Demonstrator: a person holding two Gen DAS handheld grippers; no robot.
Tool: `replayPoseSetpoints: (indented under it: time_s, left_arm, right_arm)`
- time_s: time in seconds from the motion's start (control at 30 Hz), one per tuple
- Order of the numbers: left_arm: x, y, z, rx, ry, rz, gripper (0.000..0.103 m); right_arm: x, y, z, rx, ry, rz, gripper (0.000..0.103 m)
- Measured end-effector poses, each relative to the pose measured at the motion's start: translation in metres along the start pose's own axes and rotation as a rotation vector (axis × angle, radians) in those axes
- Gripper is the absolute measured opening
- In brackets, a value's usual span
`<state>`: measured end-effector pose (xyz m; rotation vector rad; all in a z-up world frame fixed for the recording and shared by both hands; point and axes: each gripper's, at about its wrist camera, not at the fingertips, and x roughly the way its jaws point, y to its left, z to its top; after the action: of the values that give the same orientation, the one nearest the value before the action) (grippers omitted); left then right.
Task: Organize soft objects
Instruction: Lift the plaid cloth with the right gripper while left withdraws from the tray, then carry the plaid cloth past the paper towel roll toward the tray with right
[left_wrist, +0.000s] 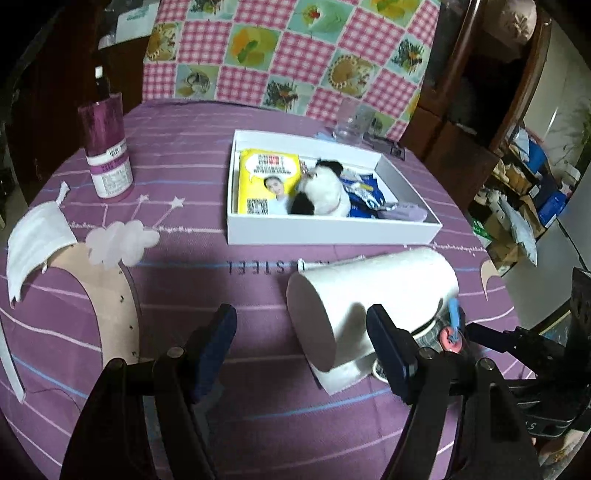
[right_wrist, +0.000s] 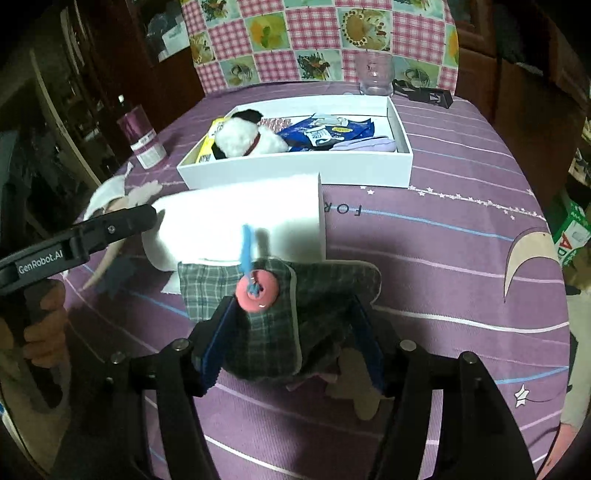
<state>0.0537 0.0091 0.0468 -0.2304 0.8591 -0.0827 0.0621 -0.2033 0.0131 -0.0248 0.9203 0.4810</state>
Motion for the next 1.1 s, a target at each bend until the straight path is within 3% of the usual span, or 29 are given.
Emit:
replayPoseSetpoints:
  time_s: [0.17, 0.6, 0.73, 0.87, 0.93, 1.1]
  left_arm:
    - [0.007, -0.001, -0.004, -0.002, 0.047, -0.006, 0.073]
    - [0.008, -0.005, -0.007, 0.019, 0.047, 0.003, 0.074]
    - [0.009, -0.007, -0.007, 0.025, 0.051, -0.002, 0.074]
    - [0.013, -0.007, -0.007, 0.019, 0.057, -0.020, 0.074]
    - [0.013, -0.007, -0.007, 0.017, 0.060, -0.027, 0.074]
    - [0.014, -0.007, -0.008, 0.016, 0.064, -0.036, 0.074]
  right_arm:
    - [0.005, -0.001, -0.003, 0.002, 0.036, 0.002, 0.067]
    - [0.012, 0.002, -0.006, -0.001, 0.071, 0.030, 0.067]
    - [0.010, -0.001, -0.005, 0.019, 0.065, 0.081, 0.045]
    - [0.003, -0.010, -0.002, 0.060, 0.054, 0.100, 0.039]
    - [-0.007, -0.020, -0.001, 0.095, 0.028, 0.091, 0.038]
    - [-0.052, -0.067, 0.006, 0.256, -0.153, 0.031, 0.038]
